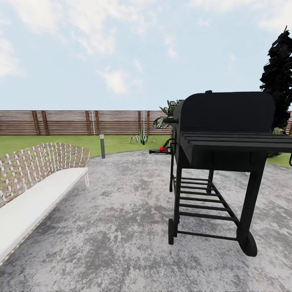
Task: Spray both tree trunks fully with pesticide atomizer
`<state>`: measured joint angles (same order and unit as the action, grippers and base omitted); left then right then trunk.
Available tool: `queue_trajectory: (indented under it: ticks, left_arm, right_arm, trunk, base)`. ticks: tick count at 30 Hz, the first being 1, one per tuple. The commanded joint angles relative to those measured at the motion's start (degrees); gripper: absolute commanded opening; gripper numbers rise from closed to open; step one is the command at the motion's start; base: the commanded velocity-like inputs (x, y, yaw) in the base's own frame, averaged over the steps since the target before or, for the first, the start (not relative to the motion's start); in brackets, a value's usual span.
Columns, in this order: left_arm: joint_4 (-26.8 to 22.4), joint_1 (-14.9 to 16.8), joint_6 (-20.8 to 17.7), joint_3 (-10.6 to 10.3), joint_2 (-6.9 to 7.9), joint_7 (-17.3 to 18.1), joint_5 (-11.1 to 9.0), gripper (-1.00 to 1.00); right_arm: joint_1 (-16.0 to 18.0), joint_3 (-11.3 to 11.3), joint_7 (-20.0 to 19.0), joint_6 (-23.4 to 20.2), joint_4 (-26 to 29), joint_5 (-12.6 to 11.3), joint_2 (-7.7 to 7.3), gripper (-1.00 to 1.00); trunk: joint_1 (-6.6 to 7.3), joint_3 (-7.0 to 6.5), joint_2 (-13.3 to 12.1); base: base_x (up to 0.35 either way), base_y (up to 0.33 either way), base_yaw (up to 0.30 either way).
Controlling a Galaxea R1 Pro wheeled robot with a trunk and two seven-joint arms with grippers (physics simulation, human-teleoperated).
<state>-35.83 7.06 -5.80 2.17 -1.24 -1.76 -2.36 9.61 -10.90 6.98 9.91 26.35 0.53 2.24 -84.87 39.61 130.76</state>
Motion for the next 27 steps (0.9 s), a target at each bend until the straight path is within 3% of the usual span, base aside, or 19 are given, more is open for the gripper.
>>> queue_trajectory:
  ticks: [1, 10, 16, 21, 27]
  left_arm:
    - [-0.44, 0.07, -1.23, 0.11, -0.10, -0.57, -0.26, 1.00]
    - [-4.08, 5.87, -5.46, 0.03, -2.05, -5.47, -0.12, 1.00]
    - [-4.61, 6.84, -5.51, -0.39, -2.56, -8.02, -0.15, 1.00]
    - [-4.14, 7.06, -4.25, -2.72, -2.80, -8.59, -0.23, 1.00]
    - [-2.74, 7.09, -2.68, -4.06, -3.11, -8.82, -0.28, 1.00]
  right_arm:
    - [0.05, -0.21, 0.05, 0.20, -0.04, 0.04, 0.05, 1.00]
    - [0.85, -0.25, 0.39, 0.22, 0.69, 0.00, 0.05, 1.00]
    - [2.45, -0.34, 0.41, 0.22, 0.99, -0.10, 0.05, 1.00]
    - [2.96, -0.33, 0.37, 0.27, 0.94, -0.33, 0.15, 1.00]
    - [3.07, -0.57, 0.40, 0.28, 0.45, -0.57, 0.17, 1.00]
  trunk:
    - [-0.22, 0.25, 0.44]
    - [-2.19, 1.87, 4.05]
    - [-3.51, 2.94, 6.46]
    - [-4.61, 3.84, 8.46]
    - [-5.93, 4.92, 10.87]
  base:
    - [0.000, 0.000, 0.000]
    - [0.000, 0.000, 0.000]
    - [0.000, 0.000, 0.000]
    - [0.000, 0.000, 0.000]
    - [0.000, 0.000, 0.000]
